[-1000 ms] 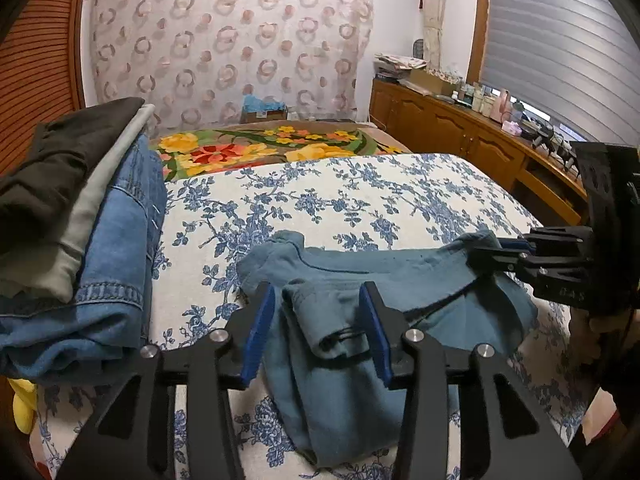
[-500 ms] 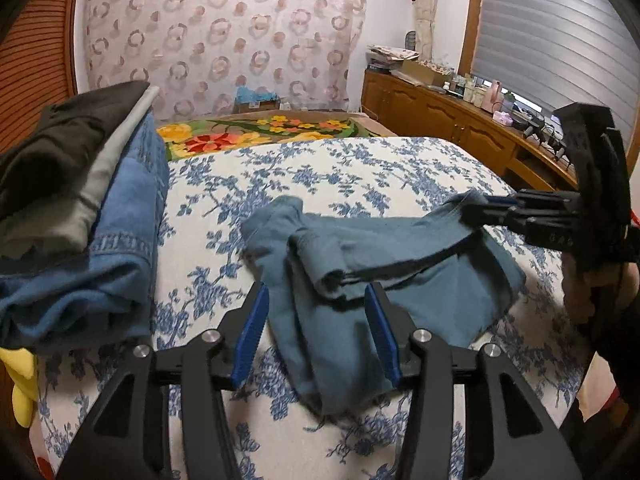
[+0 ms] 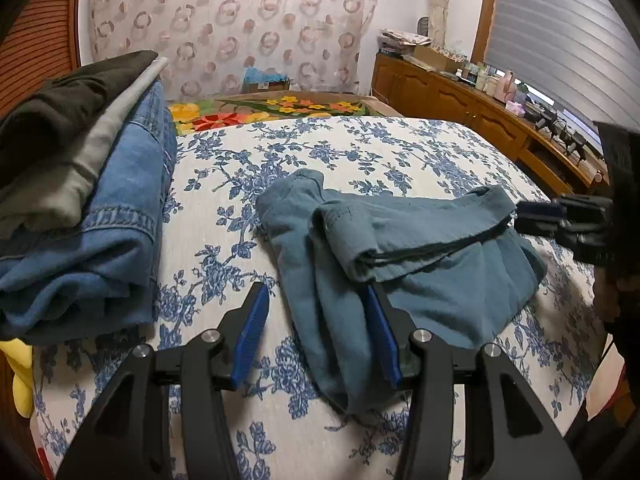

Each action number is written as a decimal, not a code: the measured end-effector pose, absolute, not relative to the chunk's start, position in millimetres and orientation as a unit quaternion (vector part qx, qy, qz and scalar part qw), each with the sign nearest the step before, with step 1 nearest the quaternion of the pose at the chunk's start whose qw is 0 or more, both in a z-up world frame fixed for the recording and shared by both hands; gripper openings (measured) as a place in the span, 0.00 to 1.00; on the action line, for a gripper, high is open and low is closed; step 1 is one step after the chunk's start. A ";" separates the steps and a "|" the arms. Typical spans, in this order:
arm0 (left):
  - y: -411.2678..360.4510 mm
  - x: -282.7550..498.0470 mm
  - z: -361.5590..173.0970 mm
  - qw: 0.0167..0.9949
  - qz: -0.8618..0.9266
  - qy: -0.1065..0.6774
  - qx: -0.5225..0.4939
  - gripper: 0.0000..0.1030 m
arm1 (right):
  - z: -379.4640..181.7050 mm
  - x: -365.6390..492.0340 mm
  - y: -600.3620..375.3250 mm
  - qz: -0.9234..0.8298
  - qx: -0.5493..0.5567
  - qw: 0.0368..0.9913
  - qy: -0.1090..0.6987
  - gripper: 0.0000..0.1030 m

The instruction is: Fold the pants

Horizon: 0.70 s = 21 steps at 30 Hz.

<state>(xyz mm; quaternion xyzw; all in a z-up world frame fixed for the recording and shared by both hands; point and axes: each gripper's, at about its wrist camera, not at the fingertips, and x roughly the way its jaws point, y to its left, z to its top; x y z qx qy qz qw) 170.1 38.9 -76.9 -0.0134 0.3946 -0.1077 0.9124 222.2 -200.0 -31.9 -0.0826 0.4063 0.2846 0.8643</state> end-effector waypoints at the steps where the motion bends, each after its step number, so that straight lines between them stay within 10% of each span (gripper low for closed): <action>1: 38.7 172.7 -77.2 0.912 -0.108 0.397 -0.012 0.47 | -33.9 221.9 -199.6 0.286 -0.084 0.862 0.410 0.33; 21: 42.5 236.0 -71.6 0.905 -0.085 0.417 -0.016 0.48 | -33.2 284.6 -180.2 0.291 -0.094 0.857 0.415 0.33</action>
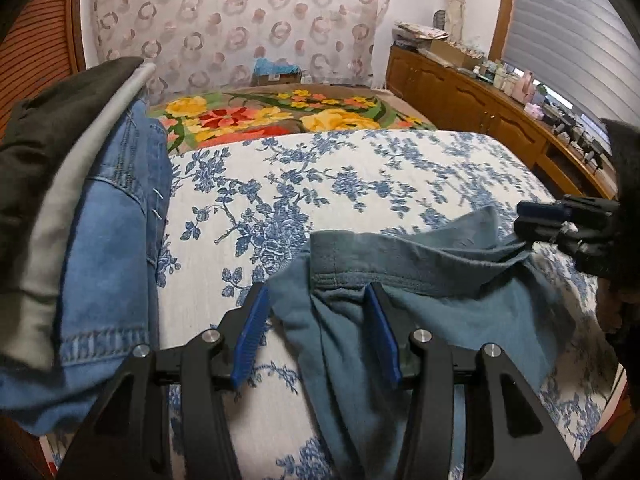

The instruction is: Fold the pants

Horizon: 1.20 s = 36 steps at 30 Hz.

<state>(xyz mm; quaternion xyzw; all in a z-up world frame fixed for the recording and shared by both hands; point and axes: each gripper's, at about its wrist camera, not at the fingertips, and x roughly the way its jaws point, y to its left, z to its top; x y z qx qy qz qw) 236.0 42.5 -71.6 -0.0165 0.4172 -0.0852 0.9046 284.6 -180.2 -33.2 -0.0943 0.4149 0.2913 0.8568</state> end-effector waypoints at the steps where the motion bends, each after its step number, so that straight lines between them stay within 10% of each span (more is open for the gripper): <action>1: 42.9 237.7 -72.7 0.904 -0.084 0.419 -0.018 0.48 | -31.3 286.8 -183.3 0.289 -0.086 0.859 0.414 0.33; 21: 50.3 229.1 -75.6 0.909 -0.062 0.411 -0.023 0.48 | -40.1 289.9 -180.7 0.325 -0.065 0.836 0.438 0.33; 23: 50.5 226.6 -73.3 0.911 -0.062 0.407 -0.024 0.48 | -37.7 294.9 -179.6 0.329 -0.061 0.837 0.434 0.06; 36: 43.0 192.8 -55.3 0.920 -0.076 0.382 -0.024 0.48 | -30.3 313.1 -175.6 0.293 -0.052 0.861 0.413 0.04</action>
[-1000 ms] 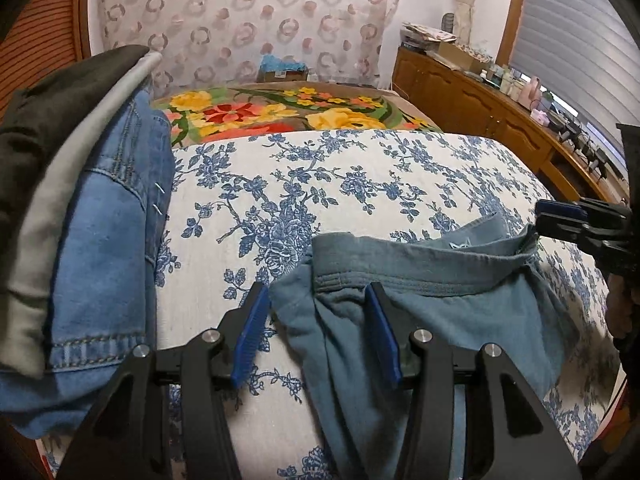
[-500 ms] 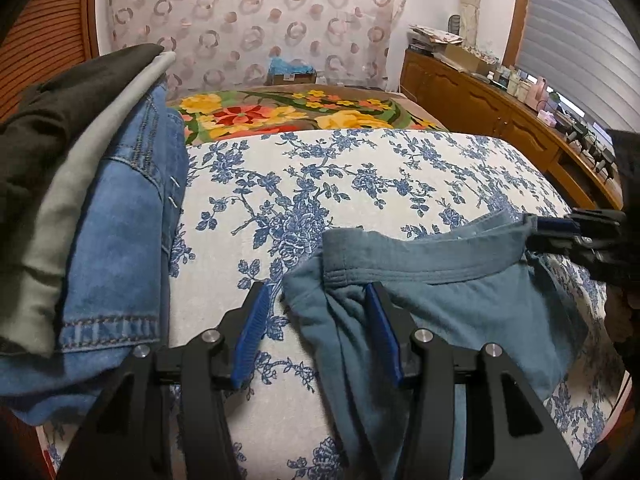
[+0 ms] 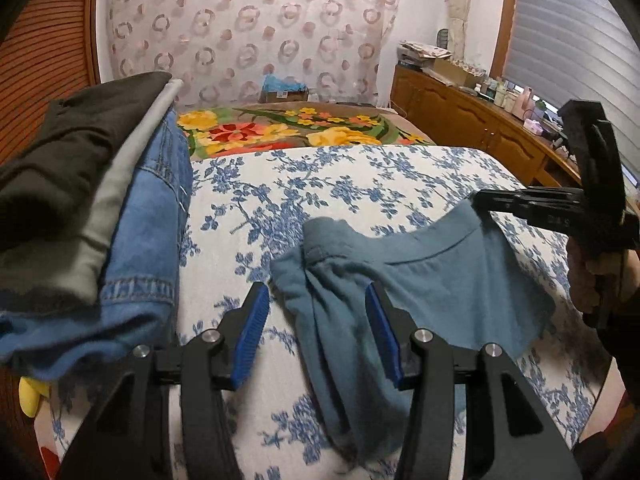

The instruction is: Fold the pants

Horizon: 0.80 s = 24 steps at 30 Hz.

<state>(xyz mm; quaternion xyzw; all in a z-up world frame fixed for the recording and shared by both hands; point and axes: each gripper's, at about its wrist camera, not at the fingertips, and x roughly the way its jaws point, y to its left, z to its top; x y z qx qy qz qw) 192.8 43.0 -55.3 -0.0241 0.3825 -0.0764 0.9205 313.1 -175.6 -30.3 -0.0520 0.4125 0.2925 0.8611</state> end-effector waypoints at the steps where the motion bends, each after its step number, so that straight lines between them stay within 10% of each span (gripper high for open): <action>1: 42.3 189.0 -54.9 0.921 -0.078 0.382 -0.025 0.48 | -30.2 311.4 -177.8 0.290 -0.048 0.861 0.415 0.08; 24: 27.1 131.9 -82.4 0.912 -0.100 0.396 -0.020 0.48 | -43.8 189.1 -213.6 0.271 -0.033 0.852 0.446 0.26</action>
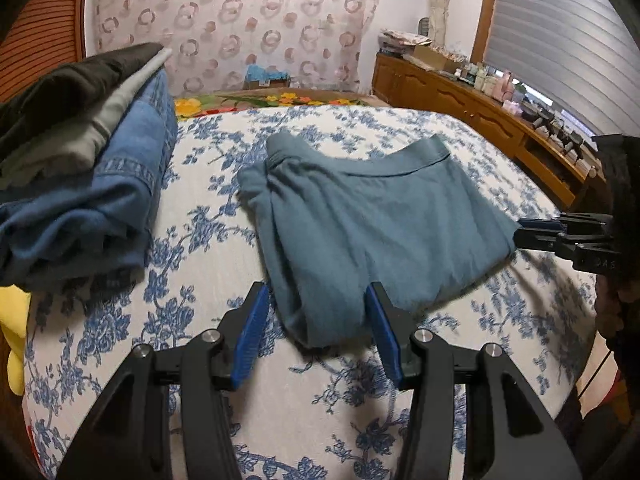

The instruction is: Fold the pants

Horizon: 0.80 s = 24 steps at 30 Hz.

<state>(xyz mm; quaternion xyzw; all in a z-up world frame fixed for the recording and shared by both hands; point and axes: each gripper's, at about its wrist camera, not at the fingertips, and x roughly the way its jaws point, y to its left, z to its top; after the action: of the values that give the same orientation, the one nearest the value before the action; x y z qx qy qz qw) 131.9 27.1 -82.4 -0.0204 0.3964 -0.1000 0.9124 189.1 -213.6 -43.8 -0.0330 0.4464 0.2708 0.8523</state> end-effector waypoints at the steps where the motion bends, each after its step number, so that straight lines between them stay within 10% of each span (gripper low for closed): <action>1: 27.1 131.7 -83.6 0.912 -0.098 0.398 -0.020 0.48 | -45.2 189.4 -213.2 0.270 -0.033 0.852 0.448 0.26; 6: 25.1 134.3 -88.5 0.908 -0.090 0.408 -0.012 0.48 | -48.4 191.7 -210.3 0.281 -0.029 0.846 0.453 0.25; 11: 26.9 135.1 -90.9 0.909 -0.091 0.407 -0.010 0.51 | -40.4 189.4 -218.5 0.275 -0.047 0.857 0.433 0.00; 24: 31.4 129.6 -83.7 0.913 -0.095 0.395 -0.025 0.50 | -33.5 188.6 -231.0 0.264 -0.024 0.867 0.423 0.03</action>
<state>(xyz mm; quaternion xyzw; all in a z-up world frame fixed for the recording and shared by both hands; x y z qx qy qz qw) 129.6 31.4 -83.7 -0.0248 0.3952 -0.0952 0.9133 188.6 -231.0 -33.5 -0.0243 0.4230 0.2639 0.8665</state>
